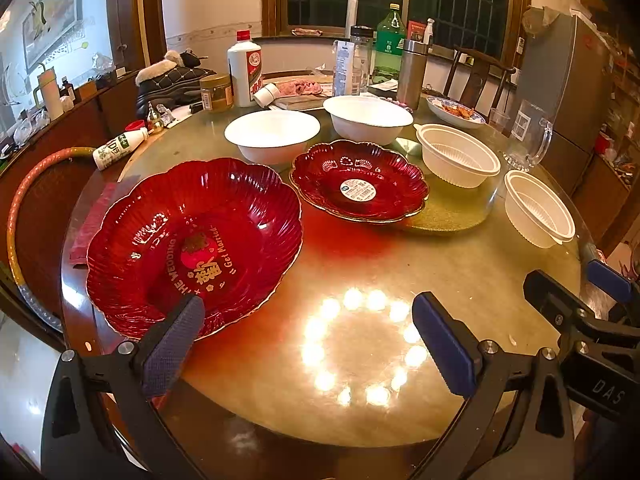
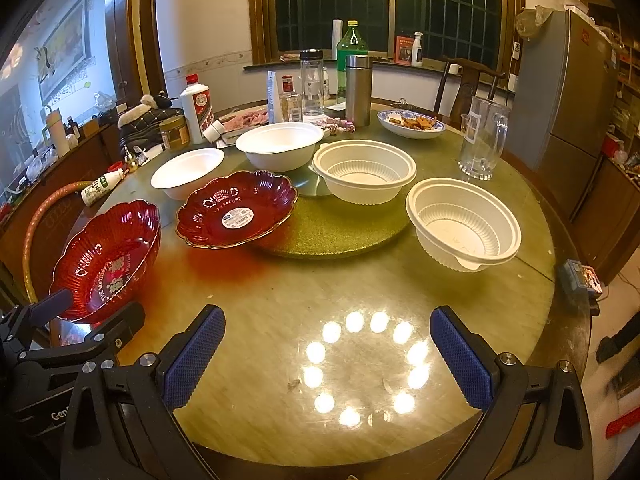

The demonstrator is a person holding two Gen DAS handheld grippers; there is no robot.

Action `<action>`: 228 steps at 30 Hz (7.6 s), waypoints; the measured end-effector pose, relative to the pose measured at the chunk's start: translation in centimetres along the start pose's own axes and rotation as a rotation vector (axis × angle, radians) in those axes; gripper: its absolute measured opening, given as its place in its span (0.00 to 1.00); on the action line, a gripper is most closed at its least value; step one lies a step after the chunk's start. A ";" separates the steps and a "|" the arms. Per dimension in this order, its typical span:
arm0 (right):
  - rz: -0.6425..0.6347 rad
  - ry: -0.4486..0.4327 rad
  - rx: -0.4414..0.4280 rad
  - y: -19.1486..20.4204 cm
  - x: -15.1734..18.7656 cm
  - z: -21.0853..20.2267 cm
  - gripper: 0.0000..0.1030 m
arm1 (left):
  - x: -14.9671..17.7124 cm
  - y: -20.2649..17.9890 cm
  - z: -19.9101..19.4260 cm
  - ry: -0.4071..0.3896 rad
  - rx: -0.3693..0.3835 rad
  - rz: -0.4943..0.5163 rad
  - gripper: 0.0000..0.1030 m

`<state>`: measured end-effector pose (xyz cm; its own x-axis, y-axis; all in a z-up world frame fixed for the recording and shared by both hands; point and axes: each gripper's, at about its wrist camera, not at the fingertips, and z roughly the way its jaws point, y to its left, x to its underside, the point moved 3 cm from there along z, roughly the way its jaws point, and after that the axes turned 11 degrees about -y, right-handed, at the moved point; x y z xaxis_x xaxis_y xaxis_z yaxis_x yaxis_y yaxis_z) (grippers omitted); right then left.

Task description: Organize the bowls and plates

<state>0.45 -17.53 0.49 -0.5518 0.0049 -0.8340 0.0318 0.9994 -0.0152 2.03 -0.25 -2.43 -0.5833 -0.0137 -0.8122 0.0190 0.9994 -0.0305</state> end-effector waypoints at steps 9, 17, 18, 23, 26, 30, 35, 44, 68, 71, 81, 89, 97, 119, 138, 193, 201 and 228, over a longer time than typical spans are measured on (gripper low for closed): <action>-0.002 -0.003 0.000 0.2 -0.1 -0.1 1.00 | 0.0 0.3 0.0 0.000 0.000 -0.003 1.00; -0.003 -0.004 -0.005 0.6 -0.3 -0.2 1.00 | -0.1 0.5 0.0 -0.002 -0.001 -0.005 1.00; -0.003 -0.004 -0.007 0.6 -0.3 -0.2 1.00 | -0.1 0.5 0.0 -0.002 -0.001 -0.006 1.00; 0.002 -0.004 -0.015 0.6 -0.2 -0.2 1.00 | -0.1 0.7 0.0 -0.001 -0.001 -0.007 1.00; 0.003 -0.003 -0.015 0.5 -0.1 -0.1 1.00 | 0.0 0.7 0.0 0.000 0.001 -0.006 1.00; 0.008 -0.005 -0.012 0.3 -0.2 -0.1 1.00 | -0.3 0.8 -0.4 0.008 0.027 -0.005 1.00; 0.075 0.041 -0.139 0.8 -0.4 0.3 1.00 | -3.0 6.4 -2.8 -0.063 0.059 -0.102 1.00; 0.187 0.192 -0.466 8.4 -1.7 5.9 0.98 | -2.8 18.0 1.9 0.045 -0.173 -0.211 0.89; 0.162 0.250 -0.554 18.3 -2.7 11.2 0.13 | -1.5 20.8 2.8 0.030 -0.252 -0.281 0.11; 0.149 0.267 -0.552 18.6 -2.1 11.7 0.13 | -0.7 21.0 3.2 0.054 -0.260 -0.288 0.11; 0.126 0.268 -0.534 18.7 -1.5 12.5 0.13 | 0.1 21.1 3.8 0.060 -0.251 -0.306 0.11; 0.126 0.312 -0.516 18.7 -0.4 13.3 0.19 | 1.4 21.2 5.0 0.129 -0.239 -0.328 0.18; 0.201 0.225 -0.466 14.9 -1.3 11.9 0.65 | 0.0 22.0 2.0 0.018 -0.350 -0.325 0.76; 0.529 0.213 -0.306 -1.1 -5.2 18.8 0.70 | -9.4 2.5 12.4 0.155 0.096 -0.270 0.82; 0.537 0.314 -0.307 -1.4 -2.8 22.7 0.07 | -7.8 2.0 19.5 0.441 0.044 -0.196 0.11; 0.205 -0.029 -0.459 8.5 -7.8 11.0 0.10 | -7.7 10.0 2.2 -0.048 -0.097 -0.225 0.12; 0.122 -0.035 -0.480 13.1 -7.8 9.7 0.10 | -5.9 13.7 1.5 -0.052 -0.132 -0.290 0.12; 0.060 0.017 -0.514 18.0 -6.1 10.5 0.10 | -3.4 17.1 1.6 -0.036 -0.202 -0.336 0.12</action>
<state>13.14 0.05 -0.52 -0.5751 0.0590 -0.8160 -0.3473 0.8855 0.3087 5.62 16.78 -1.15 -0.5009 -0.3391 -0.7963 -0.3306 0.9252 -0.1860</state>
